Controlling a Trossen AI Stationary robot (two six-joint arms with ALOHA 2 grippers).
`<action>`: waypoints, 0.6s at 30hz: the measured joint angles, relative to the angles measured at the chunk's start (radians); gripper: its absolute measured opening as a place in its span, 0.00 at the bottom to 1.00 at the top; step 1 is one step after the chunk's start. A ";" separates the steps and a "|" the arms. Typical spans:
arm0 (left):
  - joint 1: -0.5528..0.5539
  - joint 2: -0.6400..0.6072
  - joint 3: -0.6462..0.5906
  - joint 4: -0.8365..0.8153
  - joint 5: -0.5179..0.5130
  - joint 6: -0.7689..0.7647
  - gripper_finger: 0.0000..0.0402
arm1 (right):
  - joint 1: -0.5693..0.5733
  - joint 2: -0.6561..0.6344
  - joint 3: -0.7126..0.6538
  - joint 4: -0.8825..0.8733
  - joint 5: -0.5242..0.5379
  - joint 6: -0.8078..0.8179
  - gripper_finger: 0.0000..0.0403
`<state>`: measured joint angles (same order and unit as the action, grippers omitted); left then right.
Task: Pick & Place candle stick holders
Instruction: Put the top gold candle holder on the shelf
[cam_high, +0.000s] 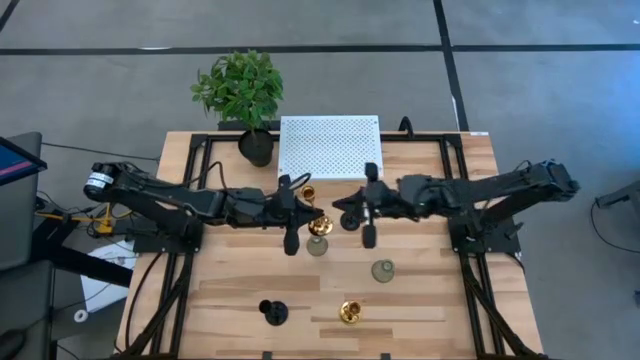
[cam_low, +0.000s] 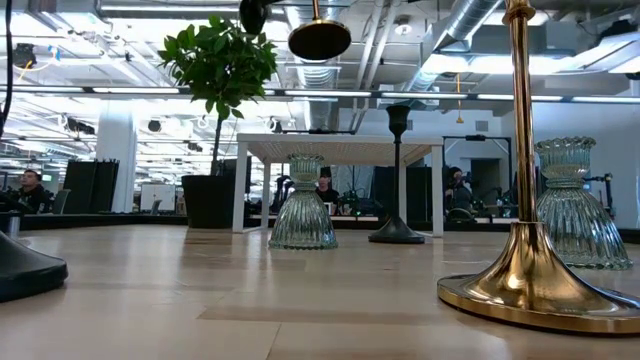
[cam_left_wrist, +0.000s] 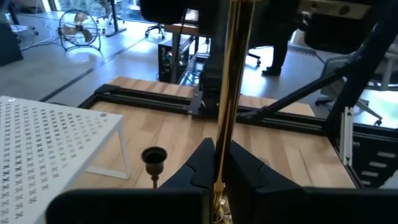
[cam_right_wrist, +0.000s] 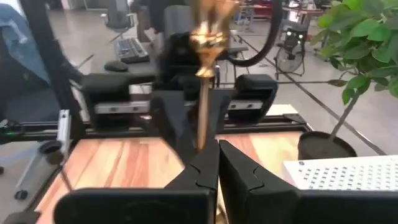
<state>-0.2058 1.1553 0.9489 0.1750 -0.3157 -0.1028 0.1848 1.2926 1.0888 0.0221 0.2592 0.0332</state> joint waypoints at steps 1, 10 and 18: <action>-0.003 0.000 0.000 -0.004 -0.002 0.000 0.04 | -0.005 0.016 0.012 -0.001 0.000 0.002 0.02; -0.005 0.000 0.000 -0.030 -0.006 0.001 0.04 | -0.010 0.122 0.145 -0.025 -0.076 0.028 0.31; -0.005 0.000 0.000 -0.029 -0.024 0.001 0.04 | -0.011 0.212 0.223 -0.078 -0.079 0.020 0.56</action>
<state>-0.2111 1.1553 0.9493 0.1455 -0.3397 -0.1017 0.1742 1.5049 1.3115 -0.0557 0.1802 0.0528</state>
